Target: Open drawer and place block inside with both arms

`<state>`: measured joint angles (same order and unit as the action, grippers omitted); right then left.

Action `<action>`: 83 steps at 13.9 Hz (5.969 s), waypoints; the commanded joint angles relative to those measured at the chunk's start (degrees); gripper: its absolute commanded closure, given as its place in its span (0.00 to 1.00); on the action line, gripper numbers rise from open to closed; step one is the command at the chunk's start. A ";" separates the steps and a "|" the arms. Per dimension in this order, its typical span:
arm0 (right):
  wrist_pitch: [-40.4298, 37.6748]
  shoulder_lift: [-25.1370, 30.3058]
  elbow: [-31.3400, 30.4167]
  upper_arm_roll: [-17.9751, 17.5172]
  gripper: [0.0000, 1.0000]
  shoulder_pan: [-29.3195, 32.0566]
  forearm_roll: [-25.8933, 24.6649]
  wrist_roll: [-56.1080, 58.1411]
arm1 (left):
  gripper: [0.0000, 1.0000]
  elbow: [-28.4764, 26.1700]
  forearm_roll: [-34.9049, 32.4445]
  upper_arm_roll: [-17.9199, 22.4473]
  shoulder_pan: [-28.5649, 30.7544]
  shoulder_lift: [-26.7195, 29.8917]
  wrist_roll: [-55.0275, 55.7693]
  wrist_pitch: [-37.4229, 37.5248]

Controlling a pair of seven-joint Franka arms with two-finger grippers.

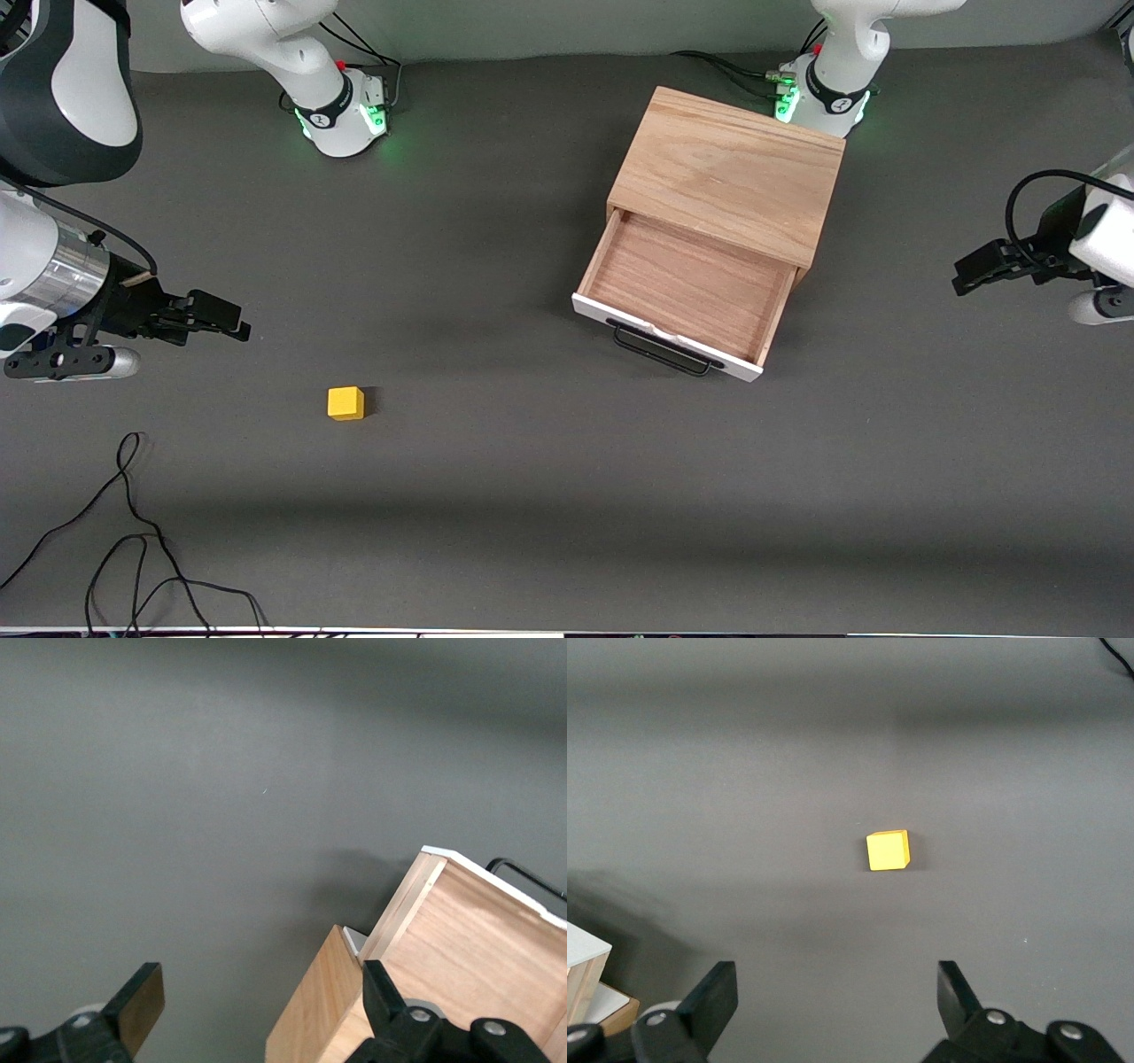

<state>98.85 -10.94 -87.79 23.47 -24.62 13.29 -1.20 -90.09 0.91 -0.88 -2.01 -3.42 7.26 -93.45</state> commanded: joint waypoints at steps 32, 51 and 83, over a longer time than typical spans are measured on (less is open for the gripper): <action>3.89 -1.28 2.35 -1.06 0.00 -1.91 -0.28 0.68 | 0.00 -4.04 -0.21 -1.84 3.06 2.81 -6.74 0.20; 9.78 -13.15 -5.44 -0.80 0.00 -2.20 -5.91 -1.96 | 0.00 -4.21 -0.12 -1.84 2.71 3.16 -7.44 0.03; 1.65 -20.00 11.10 -2.46 0.91 -6.66 7.16 -15.11 | 0.00 -3.95 -0.83 -2.01 2.45 2.63 -6.56 0.03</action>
<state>108.07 -30.56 -85.37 21.52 -29.93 16.94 -9.88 -93.93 0.73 -2.87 0.80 -1.47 0.39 -93.79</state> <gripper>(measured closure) 0.449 0.000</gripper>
